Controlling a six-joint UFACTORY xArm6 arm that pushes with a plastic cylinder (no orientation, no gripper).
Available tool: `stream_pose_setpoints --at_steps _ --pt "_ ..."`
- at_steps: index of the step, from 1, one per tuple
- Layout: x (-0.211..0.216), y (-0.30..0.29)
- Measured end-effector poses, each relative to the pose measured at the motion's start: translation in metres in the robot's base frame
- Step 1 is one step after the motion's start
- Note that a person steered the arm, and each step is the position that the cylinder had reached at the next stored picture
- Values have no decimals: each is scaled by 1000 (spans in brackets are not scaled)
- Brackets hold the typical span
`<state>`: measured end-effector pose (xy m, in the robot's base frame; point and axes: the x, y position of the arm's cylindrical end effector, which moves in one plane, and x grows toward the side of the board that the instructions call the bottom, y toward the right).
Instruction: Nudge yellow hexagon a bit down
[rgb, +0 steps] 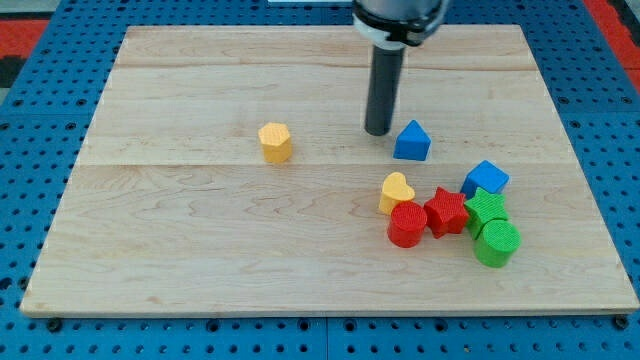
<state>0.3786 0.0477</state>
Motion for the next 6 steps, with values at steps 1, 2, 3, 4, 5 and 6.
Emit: stream_pose_setpoints --at_steps 1,2,3,4,5,6 --pt "35 25" --pt "53 48" --pt "25 -11" --pt "-19 -65" --pt "23 -131" --pt "49 -55"
